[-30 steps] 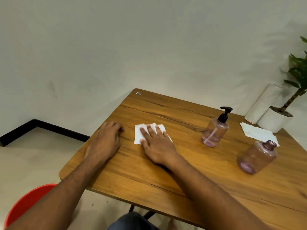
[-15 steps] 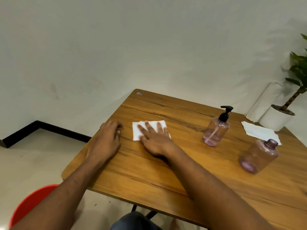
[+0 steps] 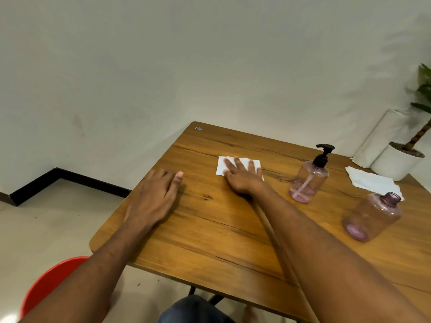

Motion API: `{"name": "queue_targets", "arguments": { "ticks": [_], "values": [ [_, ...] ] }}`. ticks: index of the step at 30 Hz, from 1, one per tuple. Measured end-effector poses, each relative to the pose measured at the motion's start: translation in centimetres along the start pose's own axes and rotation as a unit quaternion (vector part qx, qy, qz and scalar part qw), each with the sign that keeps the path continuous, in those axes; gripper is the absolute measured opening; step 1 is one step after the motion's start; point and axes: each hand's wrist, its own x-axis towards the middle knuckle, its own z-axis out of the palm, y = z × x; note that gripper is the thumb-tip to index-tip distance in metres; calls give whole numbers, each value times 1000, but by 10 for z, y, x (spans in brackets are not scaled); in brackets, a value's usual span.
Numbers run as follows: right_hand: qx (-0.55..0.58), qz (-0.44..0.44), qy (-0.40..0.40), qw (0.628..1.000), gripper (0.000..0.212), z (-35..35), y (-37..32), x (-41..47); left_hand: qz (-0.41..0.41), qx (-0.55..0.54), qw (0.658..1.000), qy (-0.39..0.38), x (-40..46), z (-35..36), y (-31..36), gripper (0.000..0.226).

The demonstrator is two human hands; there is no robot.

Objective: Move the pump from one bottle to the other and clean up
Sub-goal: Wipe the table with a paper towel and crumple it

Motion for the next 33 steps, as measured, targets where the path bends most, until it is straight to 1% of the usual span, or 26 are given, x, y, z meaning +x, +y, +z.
{"name": "queue_targets", "arguments": {
  "ticks": [1, 4, 7, 9, 12, 13, 16, 18, 20, 22, 24, 25, 26, 28, 30, 31, 33],
  "values": [
    [-1, -13, 1, 1000, 58, 3, -8, -3, 1, 3, 1000, 0, 0, 0, 1, 60],
    [-15, -109, 9, 994, 57, 24, -33, -45, -5, 9, 1000, -7, 2, 2, 0, 64],
    [-23, -173, 28, 984, 56, 47, -27, -103, -2, 9, 1000, -7, 4, 5, -2, 66],
    [-15, -150, 28, 988, 56, 47, 1, -126, 11, 10, 1000, -9, 5, 6, -4, 67],
    [-5, -45, 60, 997, 57, 38, 49, -133, 28, 64, 997, -22, 7, 5, -3, 68],
    [1, -23, 65, 998, 57, 36, 58, -132, 32, 86, 995, -27, 7, 4, 0, 68],
    [11, -28, 52, 998, 59, 37, 51, -124, 31, 116, 991, -57, 4, -2, 7, 72],
    [4, -51, 47, 998, 59, 38, 38, -122, 12, 120, 987, -102, 6, -8, 15, 86],
    [1, -64, 43, 997, 60, 38, 32, -122, -10, 80, 987, -139, 14, -12, 36, 100],
    [2, -68, 41, 997, 59, 37, 34, -126, -4, -16, 991, -136, 23, -12, 75, 99],
    [2, -75, 42, 996, 60, 35, 39, -131, 52, -84, 989, -107, 32, -5, 129, 90],
    [1, -74, 43, 996, 60, 34, 42, -133, 83, -112, 985, -101, 39, 2, 159, 90],
    [-1, -76, 41, 996, 61, 34, 43, -134, 102, -141, 979, -108, 46, 9, 188, 94],
    [6, -80, 40, 996, 61, 35, 44, -137, 114, -178, 965, -158, 57, 27, 237, 109],
    [12, -82, 42, 996, 61, 38, 42, -140, 118, -185, 951, -217, 62, 47, 266, 115],
    [10, -83, 42, 996, 61, 39, 42, -142, 124, -194, 944, -235, 62, 57, 275, 113],
    [8, -80, 41, 996, 62, 40, 43, -147, 130, -223, 938, -233, 60, 74, 284, 102]
  ]
}}
